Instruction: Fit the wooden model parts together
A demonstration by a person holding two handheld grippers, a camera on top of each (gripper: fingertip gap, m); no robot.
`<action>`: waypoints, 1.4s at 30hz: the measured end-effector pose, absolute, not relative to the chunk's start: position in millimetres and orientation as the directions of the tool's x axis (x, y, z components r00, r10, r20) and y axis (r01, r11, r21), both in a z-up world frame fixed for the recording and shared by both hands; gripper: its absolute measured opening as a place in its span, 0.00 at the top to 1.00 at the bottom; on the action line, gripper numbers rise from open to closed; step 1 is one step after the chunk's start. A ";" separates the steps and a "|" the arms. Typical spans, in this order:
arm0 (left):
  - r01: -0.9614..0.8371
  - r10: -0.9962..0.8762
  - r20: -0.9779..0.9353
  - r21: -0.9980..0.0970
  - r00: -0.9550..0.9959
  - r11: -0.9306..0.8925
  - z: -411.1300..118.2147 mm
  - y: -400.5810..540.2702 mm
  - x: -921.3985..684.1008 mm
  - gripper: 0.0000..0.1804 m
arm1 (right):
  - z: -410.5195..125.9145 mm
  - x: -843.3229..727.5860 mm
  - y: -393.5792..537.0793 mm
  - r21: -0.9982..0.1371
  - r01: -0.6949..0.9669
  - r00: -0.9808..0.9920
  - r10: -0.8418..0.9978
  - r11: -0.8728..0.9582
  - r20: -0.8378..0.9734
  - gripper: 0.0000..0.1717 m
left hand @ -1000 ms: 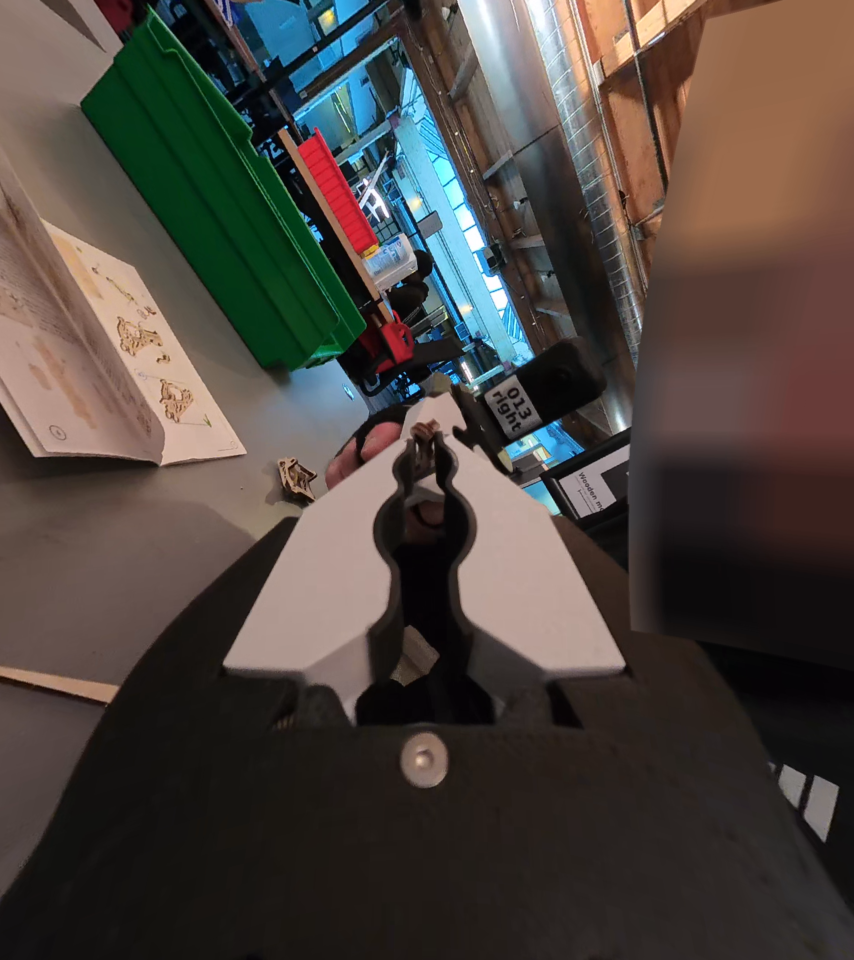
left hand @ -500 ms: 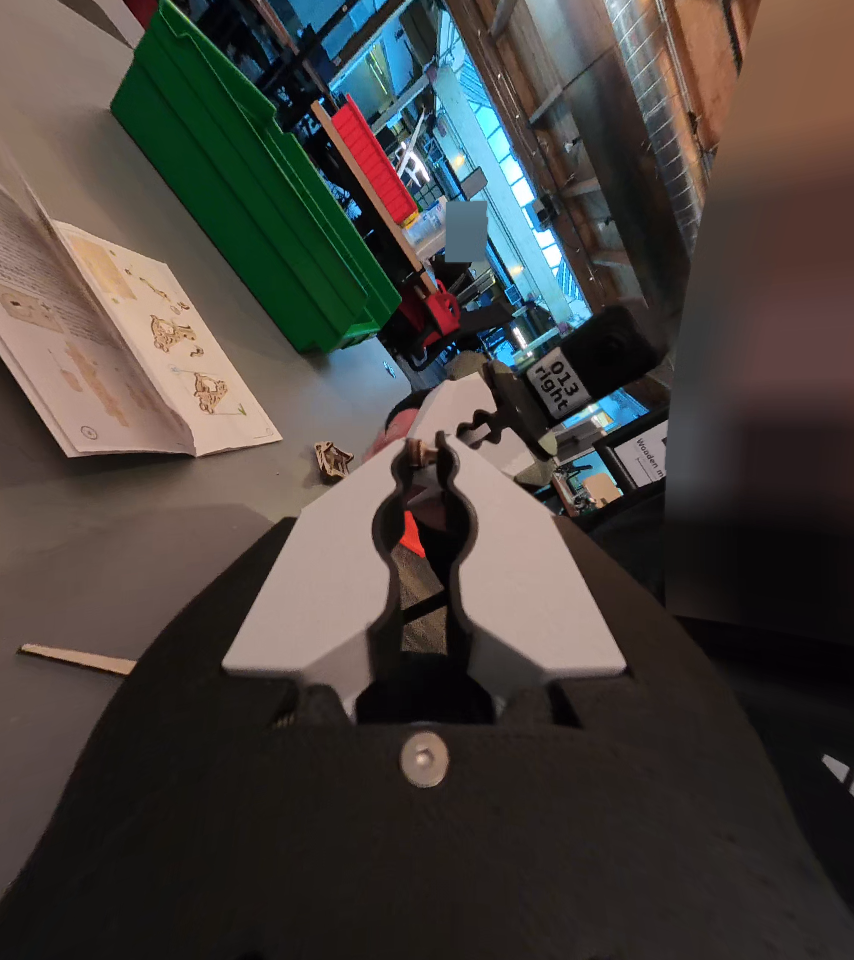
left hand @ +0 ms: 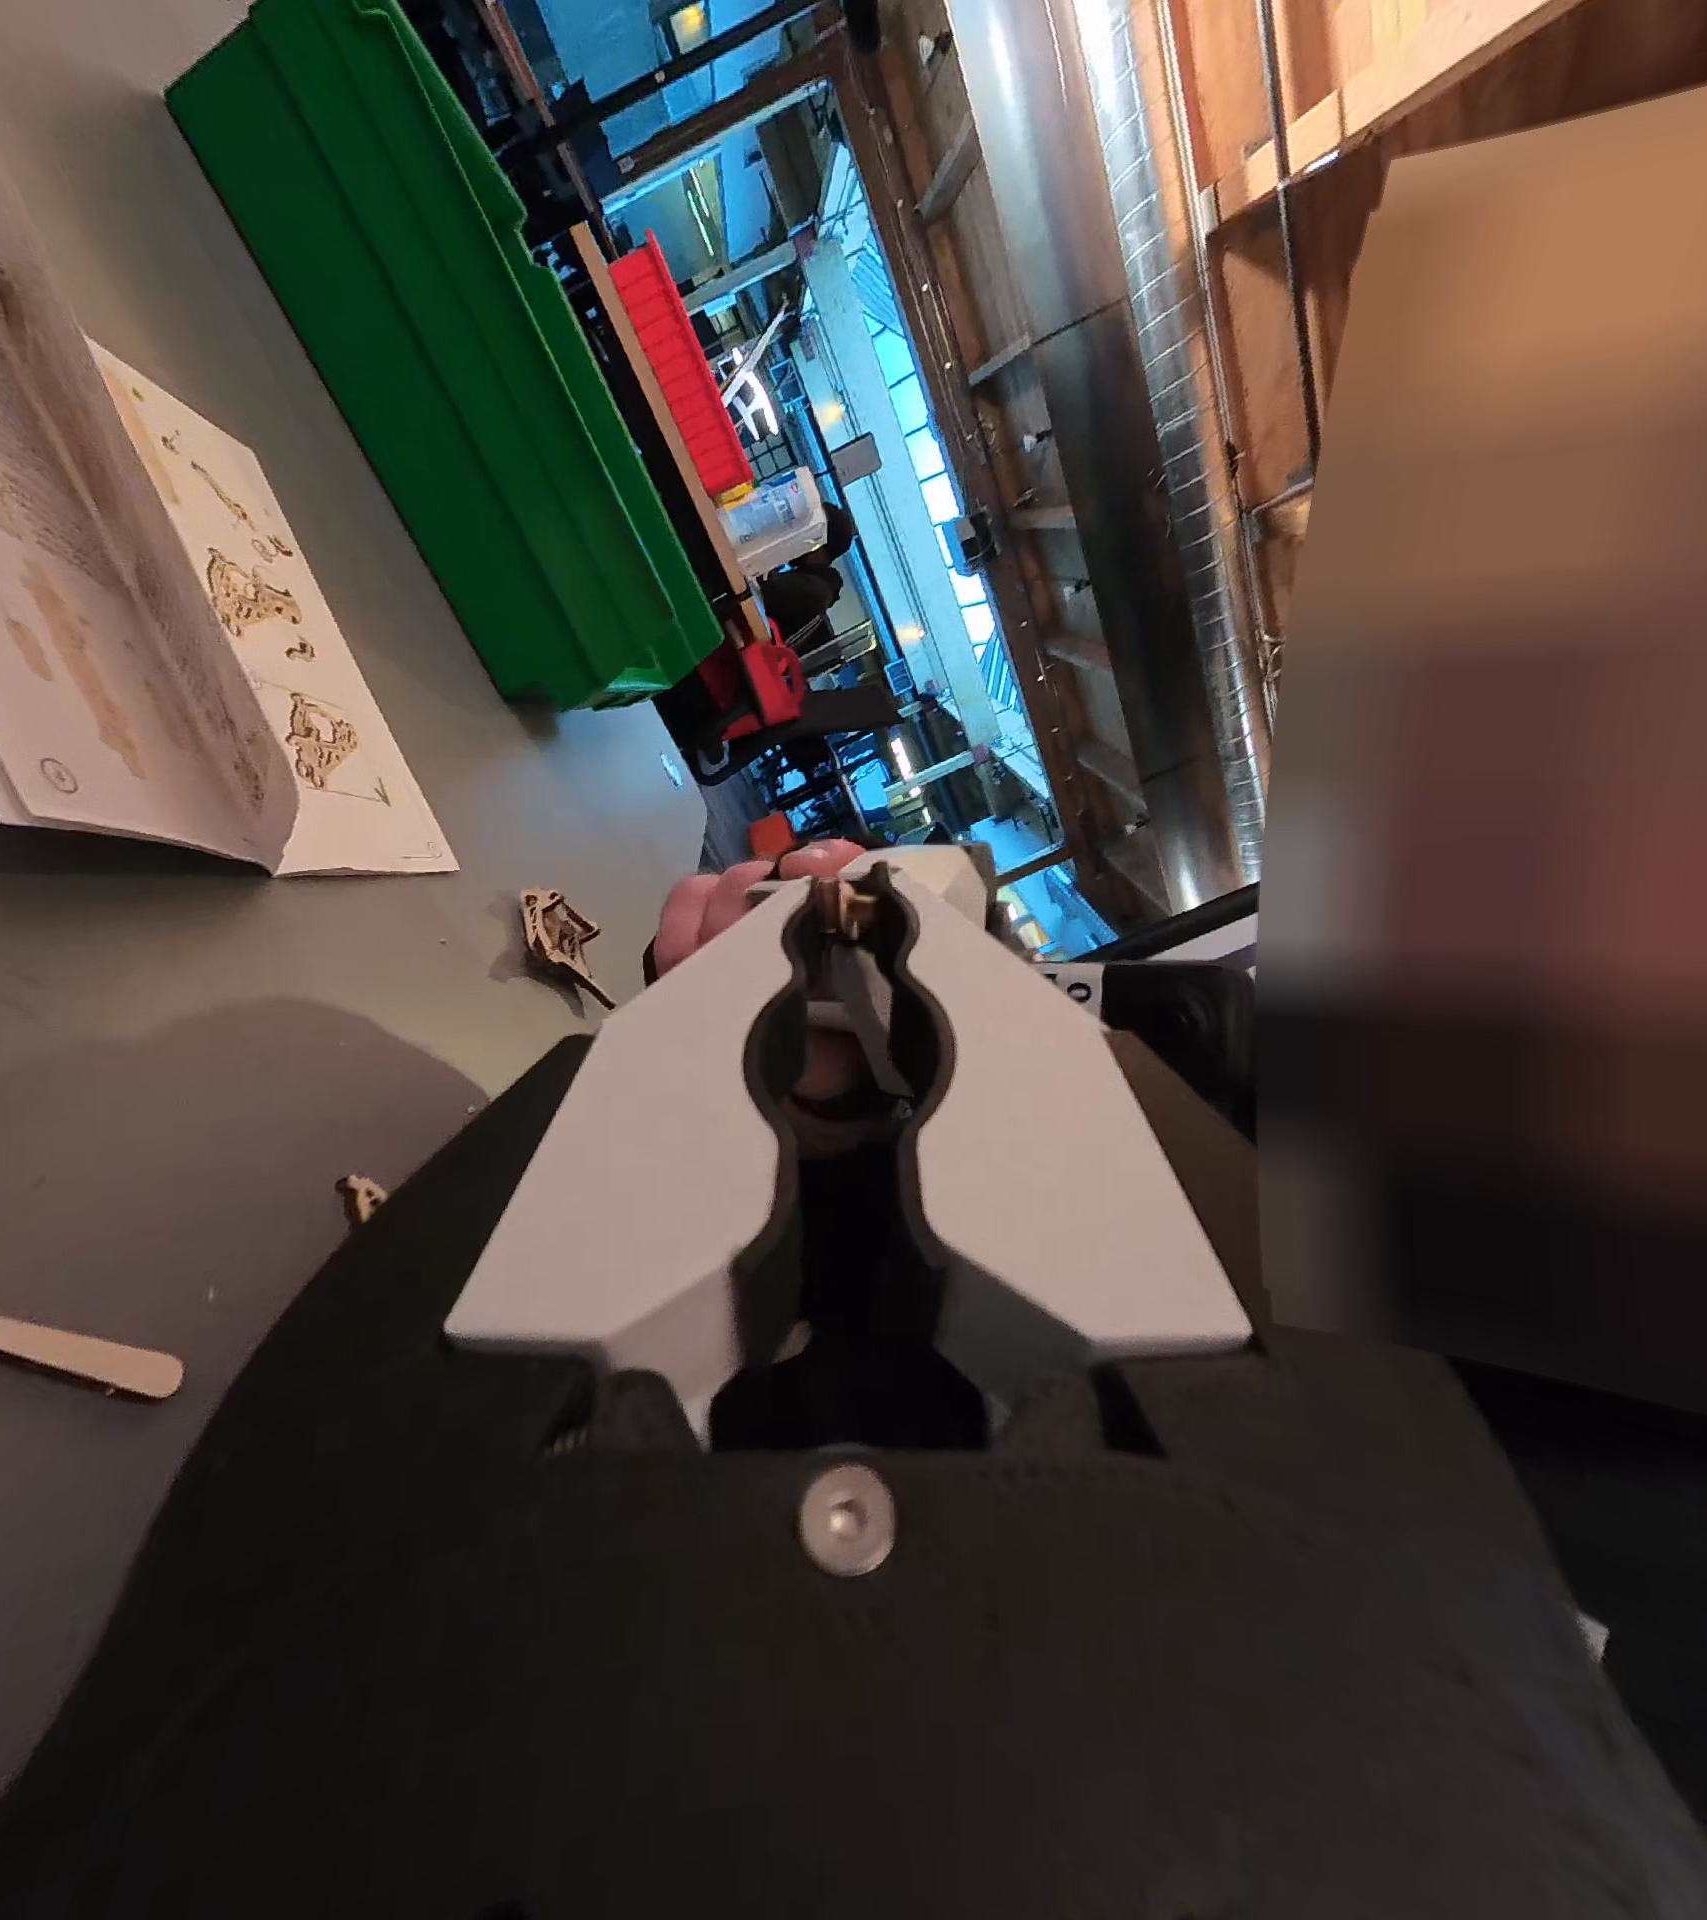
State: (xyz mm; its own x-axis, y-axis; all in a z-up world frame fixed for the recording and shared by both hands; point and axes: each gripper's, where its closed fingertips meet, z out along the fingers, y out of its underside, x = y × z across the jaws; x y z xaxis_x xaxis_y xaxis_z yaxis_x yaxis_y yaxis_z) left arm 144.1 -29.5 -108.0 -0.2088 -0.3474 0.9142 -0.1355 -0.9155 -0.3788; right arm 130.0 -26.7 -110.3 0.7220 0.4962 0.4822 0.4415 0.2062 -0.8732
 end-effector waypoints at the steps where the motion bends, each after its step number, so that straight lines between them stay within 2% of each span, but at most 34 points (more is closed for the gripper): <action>1: -0.123 -0.331 0.918 -0.362 -0.217 -0.924 -107.0 -29.1 145.0 0.97 | -109.1 131.6 -25.5 -0.877 0.432 0.734 0.484 0.208 0.476 0.96; 3: -0.081 -0.307 0.926 -0.331 -0.220 -0.940 -106.8 -26.7 147.5 0.97 | -107.3 135.5 -22.3 -0.898 0.395 0.768 0.468 0.191 0.438 1.00; 8: 0.027 -0.250 0.936 -0.251 -0.250 -0.968 -107.1 -21.2 154.2 0.97 | -107.4 143.5 -17.0 -0.934 0.324 0.826 0.435 0.152 0.358 1.00; 14: 0.050 -0.257 0.935 -0.253 -0.245 -0.966 -107.1 -20.7 161.6 0.95 | -105.3 150.4 -19.4 -0.950 0.280 0.846 0.431 0.140 0.313 1.00; 17: 0.055 -0.273 0.934 -0.268 -0.230 -0.962 -107.9 -19.2 165.0 0.89 | -102.6 154.1 -20.8 -0.958 0.252 0.855 0.432 0.137 0.286 1.00; 20: 0.068 -0.302 0.932 -0.294 -0.203 -0.953 -108.6 -15.9 167.1 0.76 | -101.4 159.4 -21.0 -0.963 0.237 0.865 0.422 0.132 0.270 1.00; 23: 0.071 -0.323 0.929 -0.315 -0.181 -0.946 -112.0 -17.1 163.2 0.72 | -100.1 165.3 -19.7 -0.963 0.236 0.876 0.400 0.132 0.270 1.00; 28: 0.059 -0.289 0.936 -0.283 -0.200 -0.957 -121.3 -31.4 159.9 0.79 | -97.4 166.2 -20.0 -0.955 0.255 0.882 0.367 0.152 0.294 1.00; 31: 0.087 -0.332 0.920 -0.321 -0.207 -0.943 -115.1 -32.1 162.1 0.86 | -97.9 162.1 -21.5 -0.950 0.266 0.882 0.356 0.164 0.308 1.00; 37: 0.102 -0.375 0.907 -0.361 -0.192 -0.927 -112.0 -32.8 160.2 0.93 | -99.3 162.6 -22.3 -0.961 0.226 0.889 0.369 0.159 0.270 1.00; 40: 0.061 -0.378 0.912 -0.374 -0.157 -0.926 -120.2 -34.5 159.3 0.97 | -102.0 159.6 -24.6 -0.968 0.202 0.878 0.410 0.147 0.246 1.00; 42: -0.031 -0.384 0.913 -0.391 -0.136 -0.920 -127.5 -39.2 158.0 0.97 | -106.3 162.3 -25.8 -0.975 0.189 0.876 0.427 0.121 0.223 1.00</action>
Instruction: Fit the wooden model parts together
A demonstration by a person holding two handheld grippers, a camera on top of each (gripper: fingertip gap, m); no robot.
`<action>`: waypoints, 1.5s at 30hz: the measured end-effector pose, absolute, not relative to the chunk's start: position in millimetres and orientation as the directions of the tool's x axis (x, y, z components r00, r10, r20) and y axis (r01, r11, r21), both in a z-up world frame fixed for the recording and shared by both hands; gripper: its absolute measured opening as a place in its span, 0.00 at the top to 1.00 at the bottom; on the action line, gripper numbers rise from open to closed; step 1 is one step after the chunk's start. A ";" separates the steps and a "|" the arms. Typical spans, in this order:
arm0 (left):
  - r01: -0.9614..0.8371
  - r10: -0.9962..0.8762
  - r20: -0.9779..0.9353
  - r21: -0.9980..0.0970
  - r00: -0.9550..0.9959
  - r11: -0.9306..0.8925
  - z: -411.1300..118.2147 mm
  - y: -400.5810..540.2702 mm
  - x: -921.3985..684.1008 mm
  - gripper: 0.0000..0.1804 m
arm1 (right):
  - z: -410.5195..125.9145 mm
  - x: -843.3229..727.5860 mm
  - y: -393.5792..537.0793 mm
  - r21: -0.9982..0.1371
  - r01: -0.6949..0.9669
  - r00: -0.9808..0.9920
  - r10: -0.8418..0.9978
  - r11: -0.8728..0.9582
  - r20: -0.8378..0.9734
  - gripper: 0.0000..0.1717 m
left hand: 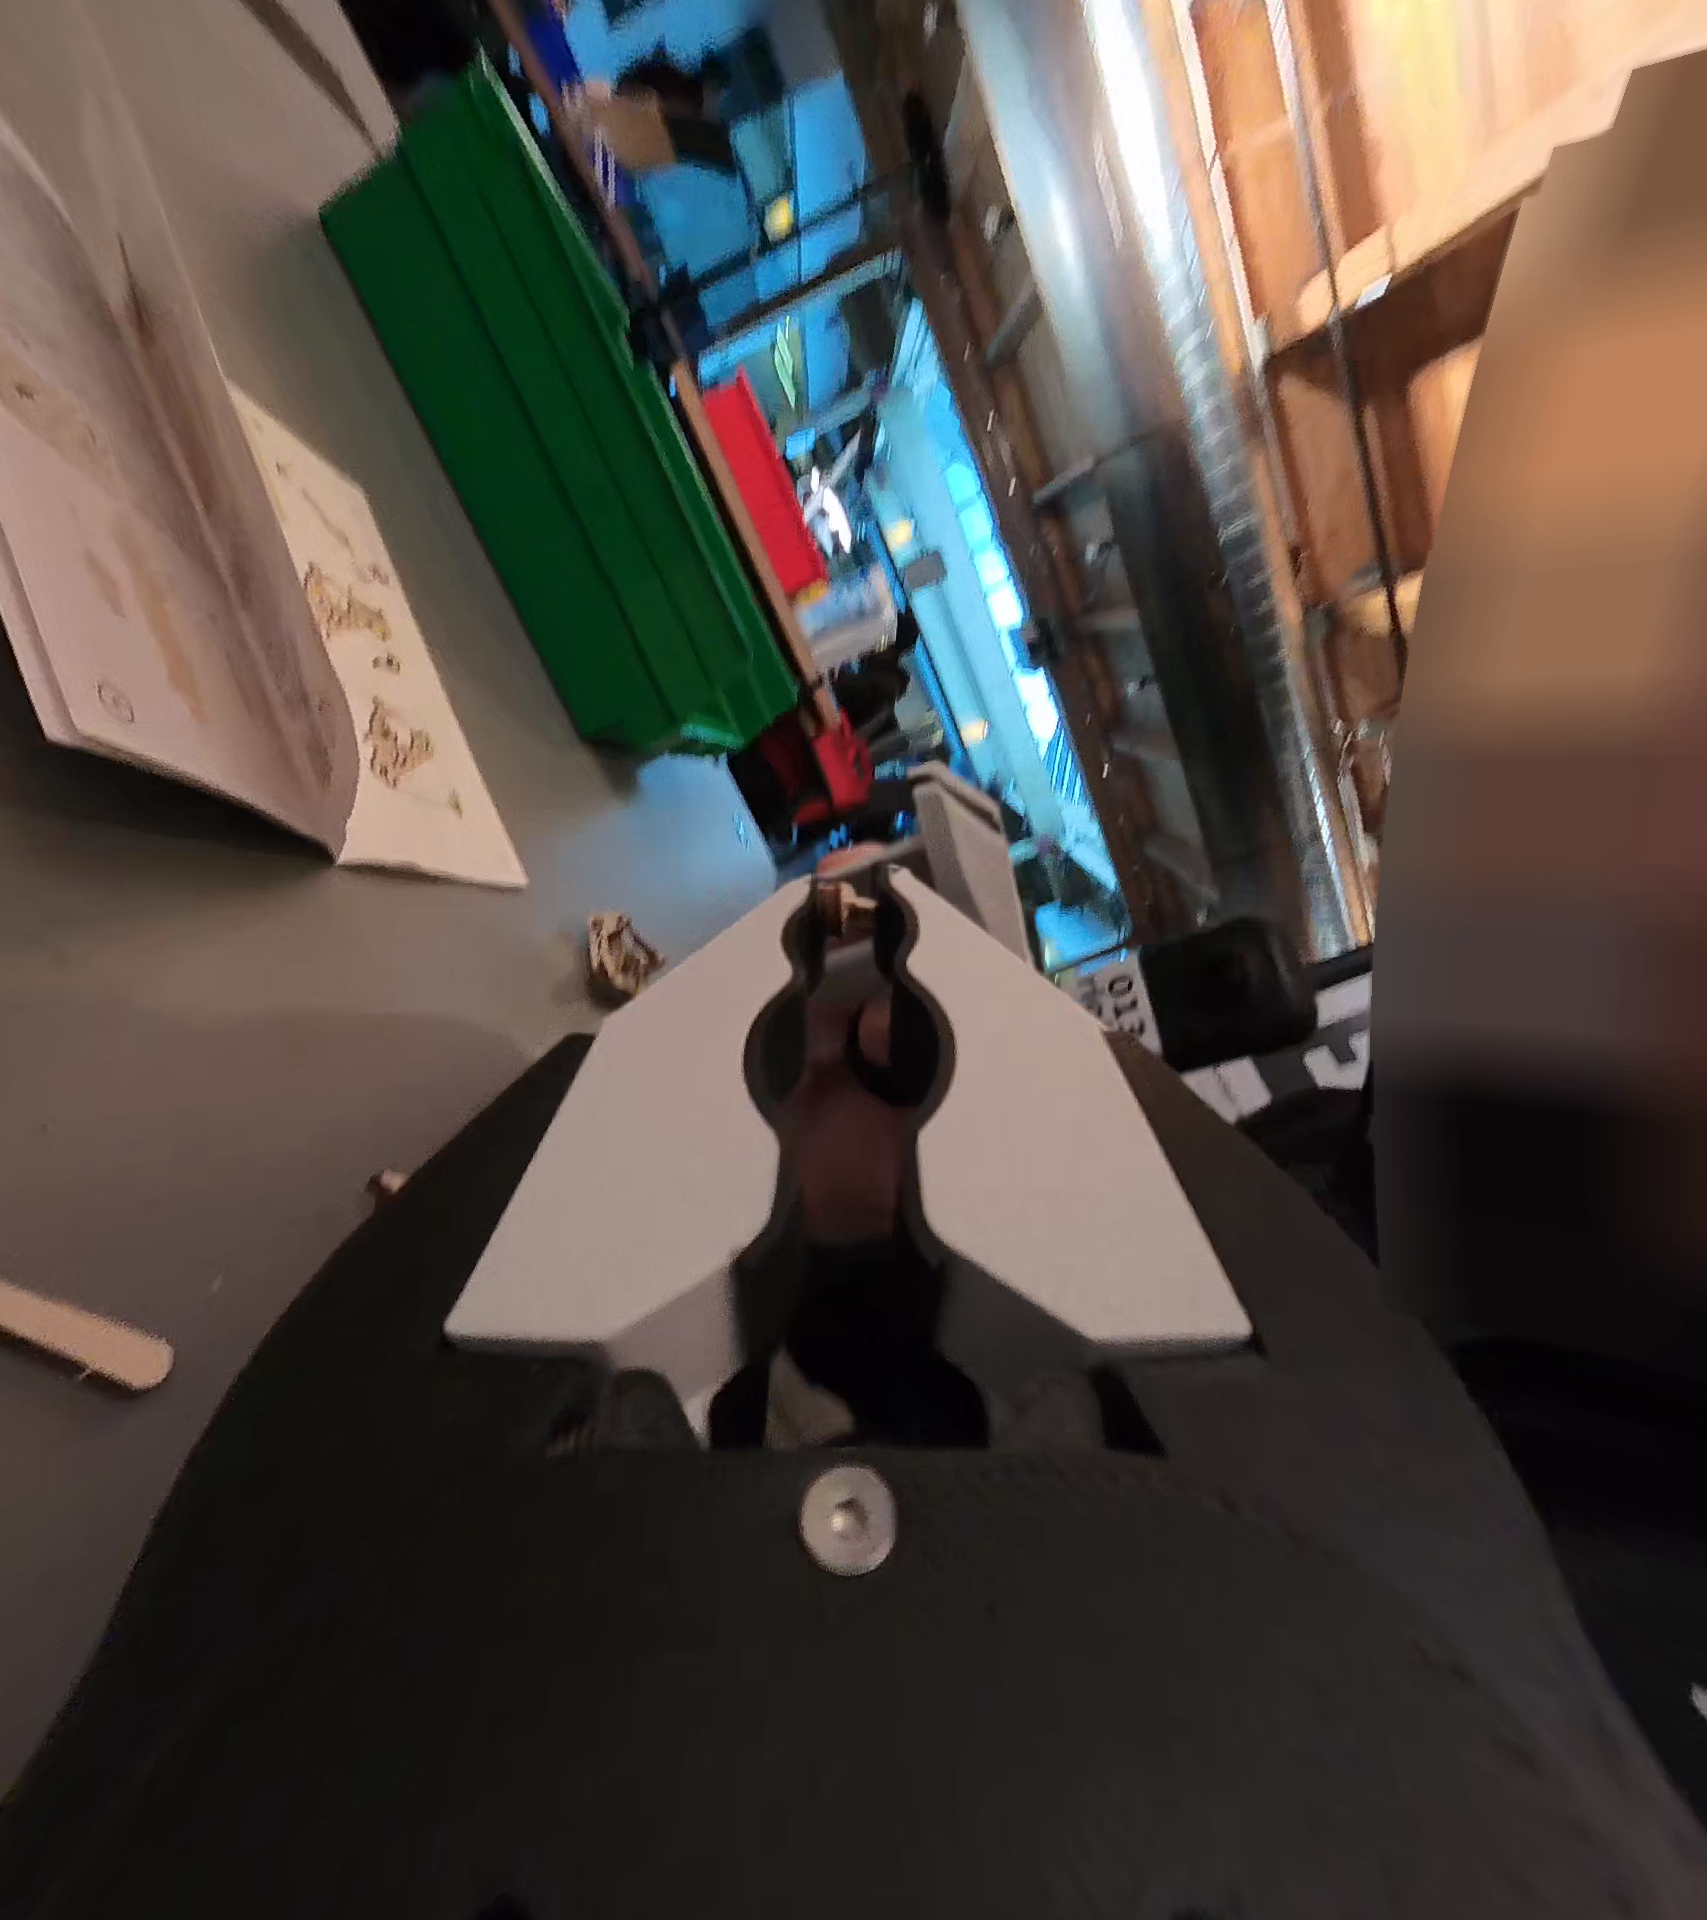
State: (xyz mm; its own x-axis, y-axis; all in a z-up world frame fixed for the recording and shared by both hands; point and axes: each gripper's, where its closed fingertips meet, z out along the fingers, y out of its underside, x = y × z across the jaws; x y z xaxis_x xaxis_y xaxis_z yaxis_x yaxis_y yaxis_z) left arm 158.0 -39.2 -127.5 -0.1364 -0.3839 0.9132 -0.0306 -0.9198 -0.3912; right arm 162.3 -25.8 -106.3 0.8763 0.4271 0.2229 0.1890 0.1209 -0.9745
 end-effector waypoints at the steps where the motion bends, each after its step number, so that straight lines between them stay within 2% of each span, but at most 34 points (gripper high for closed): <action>1: -0.106 -0.387 0.916 -0.397 -0.103 -0.912 -136.4 -43.6 157.6 0.97 | -107.9 166.3 -26.6 -0.976 0.187 0.880 0.424 0.108 0.215 1.00; 4: -0.363 -0.448 0.894 -0.422 -0.016 -0.831 -164.2 -59.2 151.5 0.97 | -120.3 177.3 -27.6 -0.979 0.204 0.881 0.429 0.031 0.197 1.00; 7: -0.622 -0.655 0.744 -0.452 0.133 -0.639 -207.0 -59.2 136.3 0.97 | -132.8 181.5 -32.2 -0.976 0.217 0.875 0.447 -0.015 0.187 1.00; 9: -0.734 -0.703 0.696 -0.403 0.143 -0.547 -219.0 -58.5 129.7 0.96 | -141.1 181.4 -35.3 -0.972 0.230 0.870 0.457 -0.042 0.186 1.00; 11: -0.818 -0.779 0.616 -0.385 0.117 -0.428 -230.3 -56.0 126.5 0.91 | -146.9 180.6 -37.9 -0.971 0.230 0.866 0.467 -0.060 0.177 1.00; 13: -0.882 -0.828 0.551 -0.334 0.102 -0.331 -242.9 -53.8 122.5 0.80 | -153.3 180.1 -38.9 -0.969 0.235 0.863 0.476 -0.083 0.168 1.00; 16: -0.901 -0.824 0.563 -0.325 0.061 -0.289 -241.8 -55.2 125.3 0.77 | -159.0 179.4 -39.0 -0.965 0.239 0.857 0.489 -0.104 0.160 1.00; 20: -0.889 -0.873 0.481 -0.361 0.080 -0.281 -237.6 -37.7 120.5 0.72 | -162.1 178.8 -40.9 -0.962 0.245 0.849 0.506 -0.119 0.154 1.00; 28: -0.788 -0.884 0.448 -0.493 0.133 -0.369 -219.4 -57.9 116.3 0.82 | -193.1 158.8 -50.7 -0.921 0.312 0.780 0.616 -0.233 0.108 1.00; 30: -0.756 -0.882 0.428 -0.508 0.194 -0.413 -226.9 -60.4 120.8 0.82 | -203.5 153.0 -50.5 -0.903 0.329 0.770 0.632 -0.277 0.087 0.98; 32: -0.753 -0.870 0.421 -0.477 0.258 -0.454 -240.9 -66.0 121.6 0.82 | -205.6 149.5 -50.3 -0.899 0.336 0.764 0.639 -0.281 0.086 0.98; 35: -0.702 -0.855 0.399 -0.501 0.331 -0.506 -248.8 -65.5 128.3 0.87 | -204.7 148.5 -51.3 -0.900 0.329 0.766 0.638 -0.286 0.078 0.98; 39: -0.716 -0.885 0.283 -0.521 0.370 -0.465 -252.6 -56.6 126.8 0.93 | -204.7 150.7 -52.3 -0.903 0.319 0.772 0.631 -0.290 0.070 0.98; 41: -0.720 -0.891 0.271 -0.525 0.364 -0.454 -252.4 -58.1 128.8 0.92 | -203.9 152.8 -51.4 -0.904 0.315 0.778 0.623 -0.288 0.073 0.98; 43: -0.717 -0.892 0.261 -0.531 0.368 -0.451 -250.9 -60.3 131.3 0.84 | -205.3 153.5 -52.0 -0.901 0.314 0.777 0.626 -0.299 0.063 0.98; 45: -0.709 -0.891 0.275 -0.540 0.362 -0.455 -248.5 -66.8 134.3 0.83 | -206.1 154.3 -53.5 -0.899 0.317 0.776 0.628 -0.303 0.062 0.99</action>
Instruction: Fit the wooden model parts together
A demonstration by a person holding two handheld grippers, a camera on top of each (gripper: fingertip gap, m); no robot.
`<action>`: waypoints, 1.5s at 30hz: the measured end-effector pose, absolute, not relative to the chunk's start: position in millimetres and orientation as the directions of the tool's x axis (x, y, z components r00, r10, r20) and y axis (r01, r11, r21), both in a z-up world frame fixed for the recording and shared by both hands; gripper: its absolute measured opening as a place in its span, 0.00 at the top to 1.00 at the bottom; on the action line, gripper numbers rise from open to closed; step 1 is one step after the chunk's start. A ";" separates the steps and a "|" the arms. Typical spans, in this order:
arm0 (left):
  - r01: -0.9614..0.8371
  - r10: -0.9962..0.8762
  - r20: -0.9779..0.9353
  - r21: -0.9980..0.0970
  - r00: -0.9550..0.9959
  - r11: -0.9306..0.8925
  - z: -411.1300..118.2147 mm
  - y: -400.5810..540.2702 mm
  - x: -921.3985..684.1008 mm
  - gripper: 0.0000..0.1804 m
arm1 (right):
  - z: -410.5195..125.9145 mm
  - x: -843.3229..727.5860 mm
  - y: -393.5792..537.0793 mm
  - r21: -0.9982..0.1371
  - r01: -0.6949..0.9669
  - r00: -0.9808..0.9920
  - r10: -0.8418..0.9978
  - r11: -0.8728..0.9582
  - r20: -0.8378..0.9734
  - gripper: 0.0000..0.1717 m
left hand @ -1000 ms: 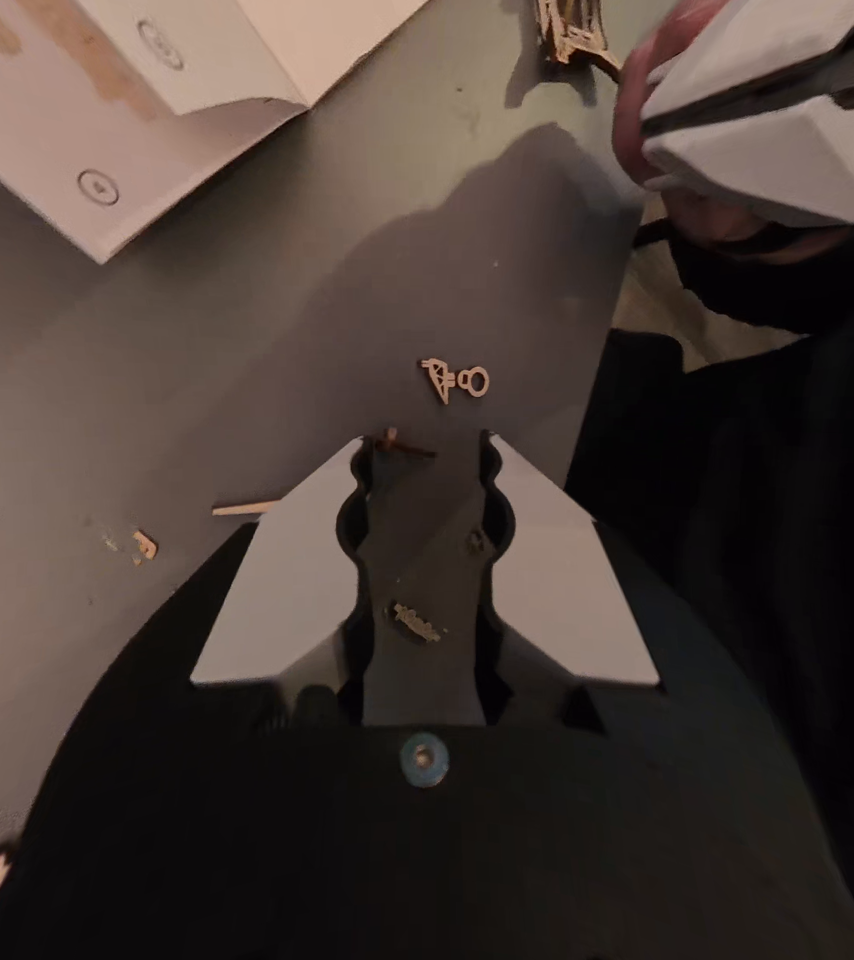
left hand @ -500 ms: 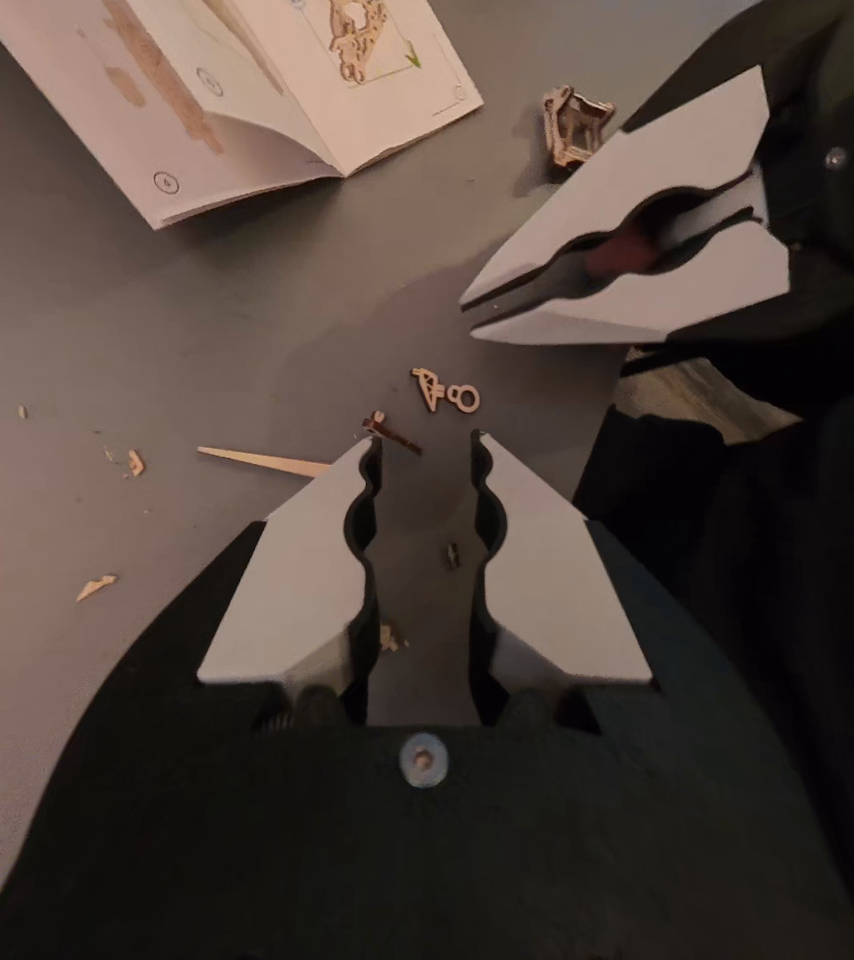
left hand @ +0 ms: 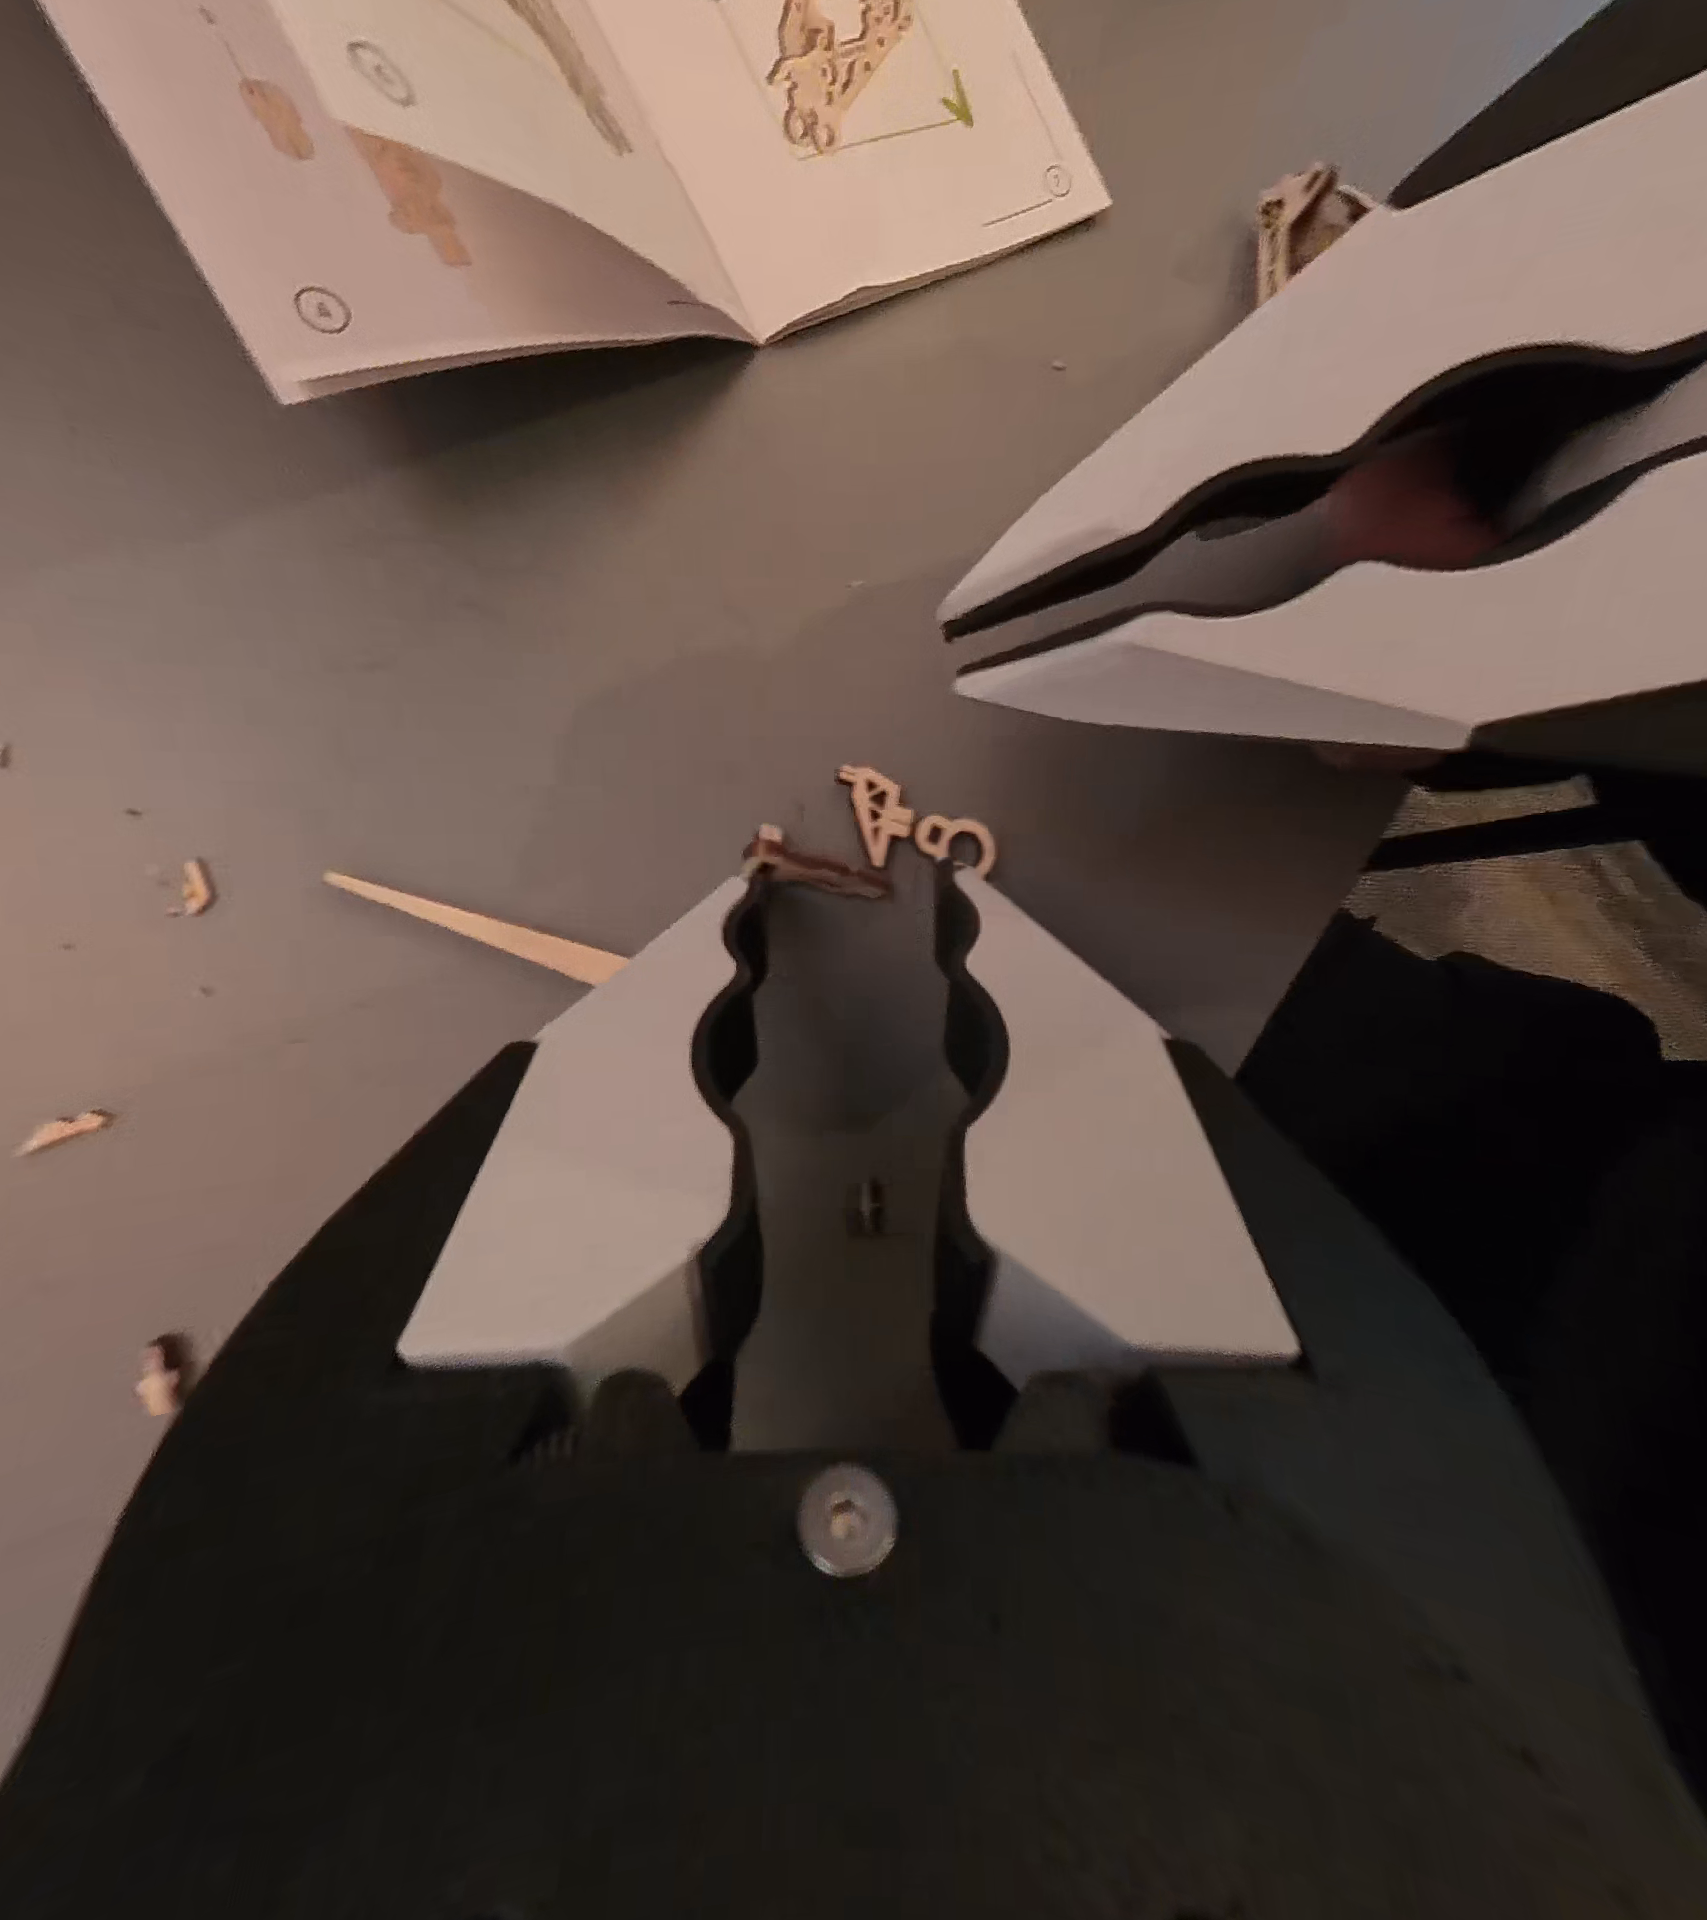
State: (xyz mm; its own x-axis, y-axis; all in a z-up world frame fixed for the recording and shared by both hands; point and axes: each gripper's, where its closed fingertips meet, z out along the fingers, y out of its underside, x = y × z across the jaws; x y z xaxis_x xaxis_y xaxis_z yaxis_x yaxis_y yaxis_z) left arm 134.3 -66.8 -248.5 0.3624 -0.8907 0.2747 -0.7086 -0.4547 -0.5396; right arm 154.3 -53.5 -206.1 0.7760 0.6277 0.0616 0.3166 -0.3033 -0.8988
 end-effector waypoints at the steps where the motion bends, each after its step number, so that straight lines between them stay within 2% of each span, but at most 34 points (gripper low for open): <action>1: -0.702 -0.887 0.282 -0.542 0.366 -0.462 -248.6 -68.9 135.2 0.83 | -206.9 155.2 -54.5 -0.897 0.316 0.777 0.627 -0.309 0.058 0.99; 8: -0.716 -0.900 0.259 -0.545 0.351 -0.437 -250.5 -64.9 144.7 0.80 | -204.6 157.6 -58.4 -0.903 0.303 0.778 0.626 -0.304 0.050 0.98; 12: -0.749 -0.925 0.185 -0.545 0.330 -0.377 -251.3 -62.5 138.4 0.83 | -201.5 160.3 -59.9 -0.911 0.285 0.784 0.620 -0.296 0.044 0.98; 19: -0.757 -0.930 0.143 -0.546 0.338 -0.359 -255.7 -63.3 131.7 0.98 | -199.3 162.0 -59.9 -0.917 0.268 0.786 0.617 -0.294 0.031 0.98; 26: -0.713 -0.917 0.198 -0.580 0.346 -0.394 -249.9 -54.0 130.3 0.99 | -196.8 164.7 -58.6 -0.924 0.239 0.793 0.609 -0.299 0.009 0.98; 30: -0.500 -0.820 0.524 -0.659 0.231 -0.562 -204.5 -58.2 143.7 0.99 | -183.8 165.9 -55.1 -0.940 0.065 0.782 0.603 -0.335 -0.160 0.95; 33: -0.344 -0.699 0.707 -0.633 0.107 -0.693 -170.8 -54.2 145.1 0.99 | -168.0 165.0 -51.6 -0.910 -0.158 0.700 0.606 -0.383 -0.377 0.95; 36: -0.280 -0.640 0.768 -0.615 -0.001 -0.737 -152.0 -56.3 145.6 0.99 | -148.5 163.4 -50.9 -0.842 -0.341 0.556 0.633 -0.417 -0.539 0.95; 40: -0.244 -0.587 0.801 -0.596 -0.118 -0.765 -135.3 -65.2 150.9 0.99 | -134.5 158.1 -49.0 -0.819 -0.393 0.485 0.663 -0.418 -0.571 0.95; 45: -0.215 -0.551 0.818 -0.575 -0.166 -0.789 -129.0 -66.0 152.3 1.00 | -122.8 154.8 -50.6 -0.757 -0.471 0.363 0.683 -0.453 -0.634 0.96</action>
